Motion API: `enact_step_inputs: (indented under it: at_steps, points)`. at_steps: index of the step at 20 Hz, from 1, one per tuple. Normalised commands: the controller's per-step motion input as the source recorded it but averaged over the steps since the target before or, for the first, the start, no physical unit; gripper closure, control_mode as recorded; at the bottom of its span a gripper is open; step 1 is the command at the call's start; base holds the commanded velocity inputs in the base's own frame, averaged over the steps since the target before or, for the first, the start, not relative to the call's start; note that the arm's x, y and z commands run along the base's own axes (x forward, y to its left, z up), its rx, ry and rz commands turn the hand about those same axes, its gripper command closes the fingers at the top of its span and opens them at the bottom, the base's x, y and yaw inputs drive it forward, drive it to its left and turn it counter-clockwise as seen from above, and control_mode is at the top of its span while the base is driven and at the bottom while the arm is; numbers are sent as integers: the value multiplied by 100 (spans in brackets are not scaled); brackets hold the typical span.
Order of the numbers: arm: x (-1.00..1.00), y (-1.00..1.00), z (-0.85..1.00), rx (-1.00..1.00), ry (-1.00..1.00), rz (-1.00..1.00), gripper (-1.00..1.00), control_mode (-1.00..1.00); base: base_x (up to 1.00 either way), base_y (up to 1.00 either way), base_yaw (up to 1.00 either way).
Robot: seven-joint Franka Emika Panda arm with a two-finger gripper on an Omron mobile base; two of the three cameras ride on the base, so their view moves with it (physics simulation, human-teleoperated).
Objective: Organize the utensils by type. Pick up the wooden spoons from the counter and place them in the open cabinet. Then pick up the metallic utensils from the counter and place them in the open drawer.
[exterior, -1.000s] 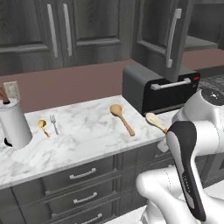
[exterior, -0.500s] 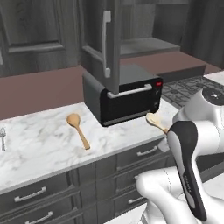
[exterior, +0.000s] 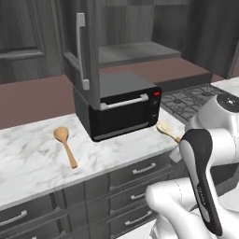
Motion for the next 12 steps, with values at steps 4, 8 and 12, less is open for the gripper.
enact_step_inputs:
  at_steps: [4, 8, 12]
  points:
    - [0, 0, 0, 0, 0, 0, 100, 100, 49, -22, 9]
    - [0, 0, 0, 0, 0, 0, 100, 100, 47, -24, 10]
    - [0, 0, 0, 0, 0, 0, 100, 100, 45, -25, 10]
